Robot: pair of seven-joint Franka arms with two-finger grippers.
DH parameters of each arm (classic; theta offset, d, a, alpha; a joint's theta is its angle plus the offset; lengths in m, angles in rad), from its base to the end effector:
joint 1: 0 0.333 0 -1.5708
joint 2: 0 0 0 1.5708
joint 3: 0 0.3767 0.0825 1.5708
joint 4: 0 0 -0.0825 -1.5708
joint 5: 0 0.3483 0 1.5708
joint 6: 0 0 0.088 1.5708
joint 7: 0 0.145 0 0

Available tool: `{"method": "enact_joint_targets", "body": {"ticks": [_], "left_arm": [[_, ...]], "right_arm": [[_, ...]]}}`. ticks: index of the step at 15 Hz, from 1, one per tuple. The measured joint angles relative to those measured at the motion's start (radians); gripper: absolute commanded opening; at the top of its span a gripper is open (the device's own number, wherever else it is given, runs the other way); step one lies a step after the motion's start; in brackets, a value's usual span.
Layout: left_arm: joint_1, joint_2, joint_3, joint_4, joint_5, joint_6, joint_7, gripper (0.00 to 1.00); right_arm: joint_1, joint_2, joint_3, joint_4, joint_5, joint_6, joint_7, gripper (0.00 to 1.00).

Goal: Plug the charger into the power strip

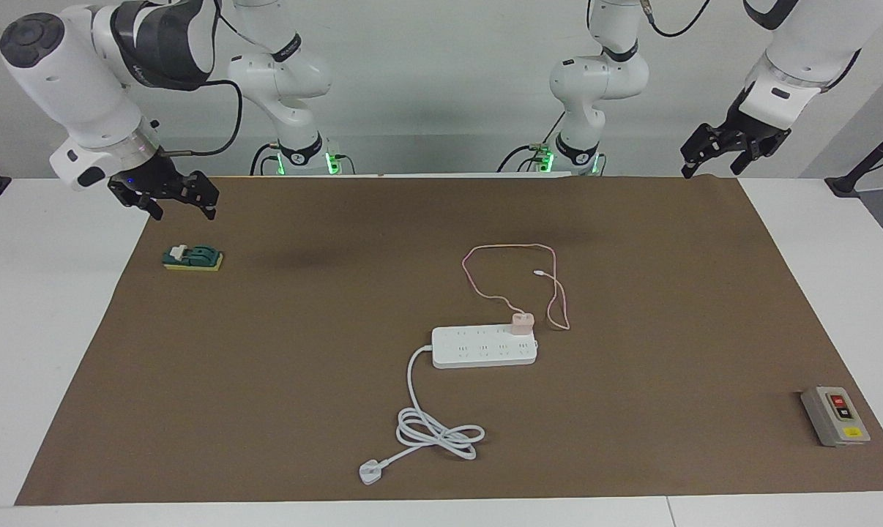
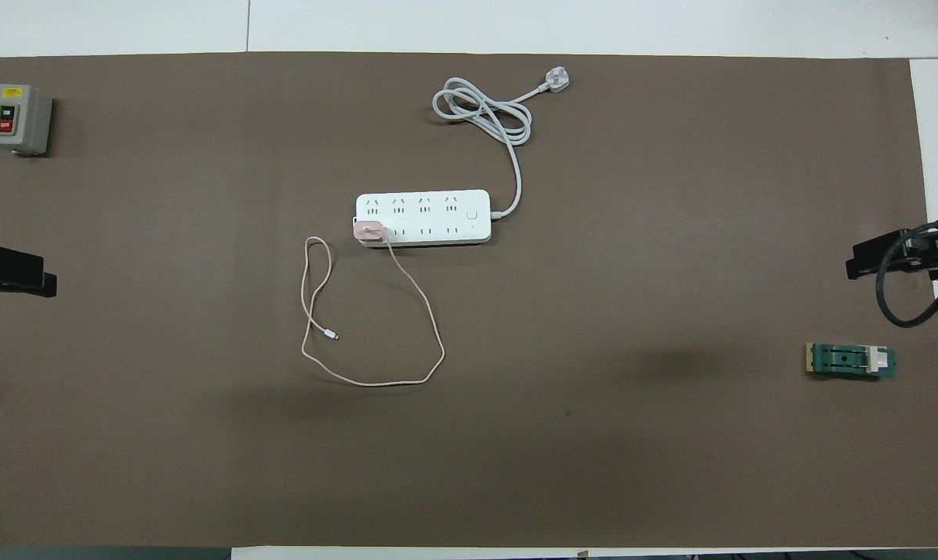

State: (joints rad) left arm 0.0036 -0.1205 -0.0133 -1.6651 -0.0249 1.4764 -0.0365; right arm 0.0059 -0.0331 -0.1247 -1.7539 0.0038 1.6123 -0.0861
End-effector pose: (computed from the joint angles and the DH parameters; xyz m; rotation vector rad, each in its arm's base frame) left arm 0.4605 -0.0087 0.6579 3.1178 0.0397 -0.1072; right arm 0.4950 -0.0596 0.5879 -3.1177 0.0511 0.1676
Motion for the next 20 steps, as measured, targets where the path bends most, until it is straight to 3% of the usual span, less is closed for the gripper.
{"method": "enact_joint_targets", "body": {"ticks": [5, 12, 20], "left_arm": [[0.0, 0.01, -0.017, -0.011, 0.0, 0.0, 0.0, 1.0], [0.0, 0.013, -0.02, -0.011, 0.0, 0.083, -0.034, 1.0], [0.0, 0.015, -0.02, -0.018, 0.0, 0.093, -0.036, 1.0]], "right_arm": [[0.0, -0.002, 0.001, 0.066, 0.0, -0.083, 0.0, 1.0], [-0.001, -0.001, 0.001, 0.07, 0.0, -0.086, 0.0, 1.0], [-0.003, -0.001, 0.001, 0.07, 0.0, -0.086, 0.0, 1.0]]}}
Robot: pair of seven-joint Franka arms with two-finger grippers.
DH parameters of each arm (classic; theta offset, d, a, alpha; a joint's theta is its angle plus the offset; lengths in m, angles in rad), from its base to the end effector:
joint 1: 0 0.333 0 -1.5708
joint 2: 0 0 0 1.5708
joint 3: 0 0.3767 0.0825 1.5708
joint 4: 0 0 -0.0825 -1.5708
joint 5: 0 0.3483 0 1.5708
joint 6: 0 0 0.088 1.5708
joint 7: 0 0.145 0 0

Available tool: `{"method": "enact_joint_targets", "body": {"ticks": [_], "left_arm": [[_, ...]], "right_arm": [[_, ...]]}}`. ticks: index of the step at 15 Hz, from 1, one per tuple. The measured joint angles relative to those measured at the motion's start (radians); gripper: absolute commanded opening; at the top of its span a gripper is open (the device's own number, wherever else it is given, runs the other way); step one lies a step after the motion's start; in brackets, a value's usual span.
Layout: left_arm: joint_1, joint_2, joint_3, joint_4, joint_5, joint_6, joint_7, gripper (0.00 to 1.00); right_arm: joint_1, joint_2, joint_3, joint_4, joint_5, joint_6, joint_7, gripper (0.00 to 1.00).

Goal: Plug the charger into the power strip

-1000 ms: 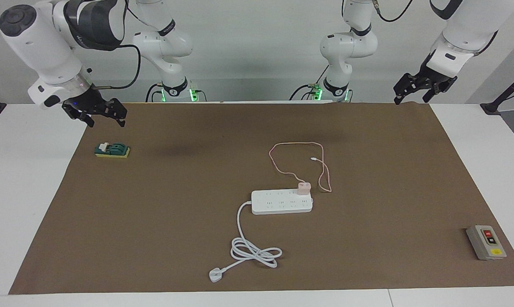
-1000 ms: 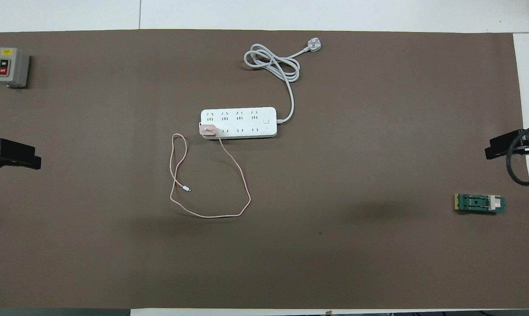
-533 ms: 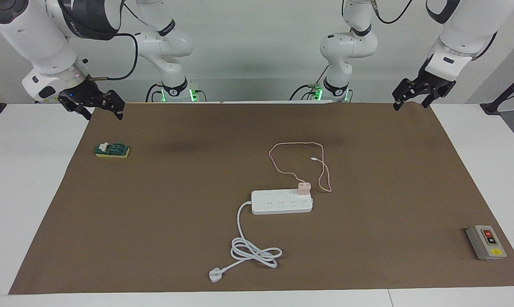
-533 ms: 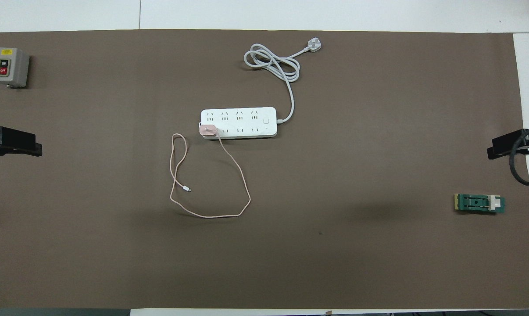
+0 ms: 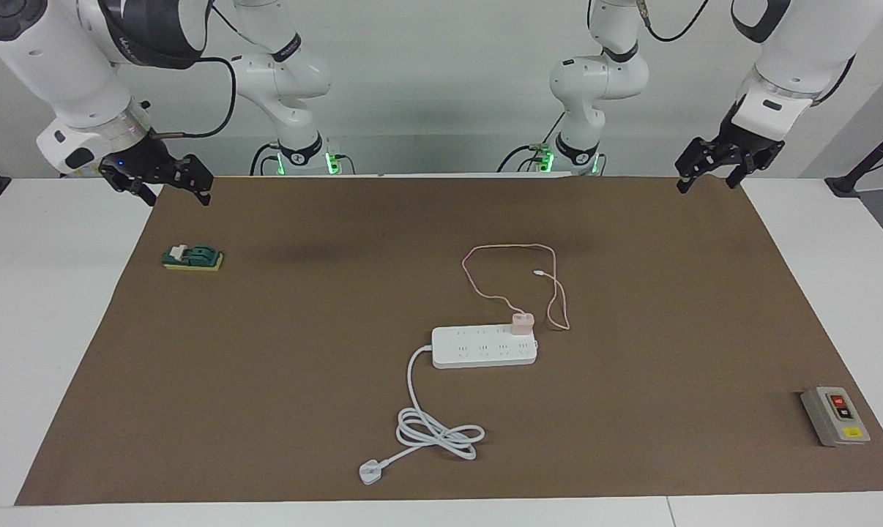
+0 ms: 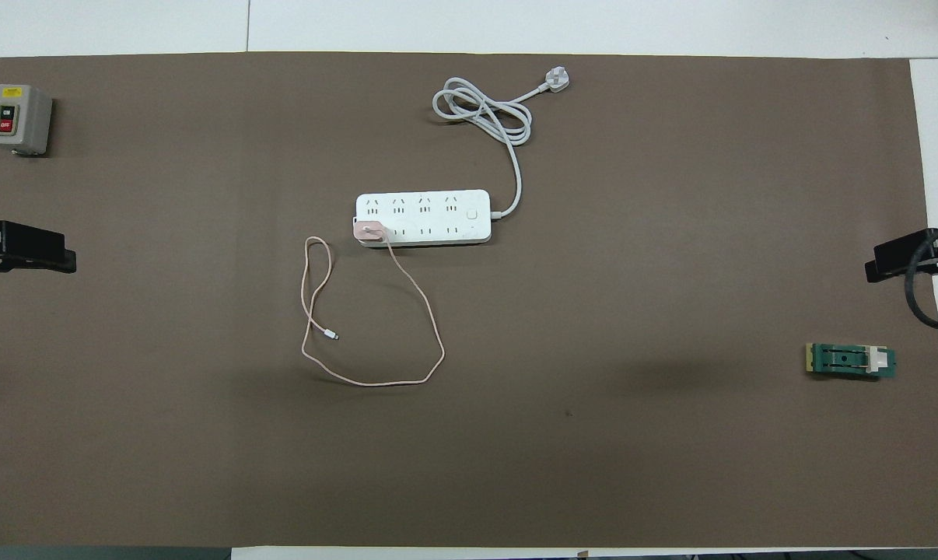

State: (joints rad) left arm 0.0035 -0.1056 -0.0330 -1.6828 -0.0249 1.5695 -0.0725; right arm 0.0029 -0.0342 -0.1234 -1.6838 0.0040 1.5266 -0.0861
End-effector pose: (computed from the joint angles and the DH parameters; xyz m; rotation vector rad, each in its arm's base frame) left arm 0.4777 -0.0187 0.6509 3.1198 0.0675 -0.0138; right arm 0.4893 -0.0598 0.6123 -3.1145 0.0532 0.1899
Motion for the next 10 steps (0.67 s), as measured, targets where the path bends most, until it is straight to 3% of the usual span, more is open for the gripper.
{"method": "enact_joint_targets", "body": {"ticks": [10], "left_arm": [[0.001, 0.0, 0.003, -0.003, 0.0, -0.036, 0.0, 1.0]], "right_arm": [[0.0, 0.0, 0.0, 0.0, 0.0, 0.0, 0.0, 1.0]]}}
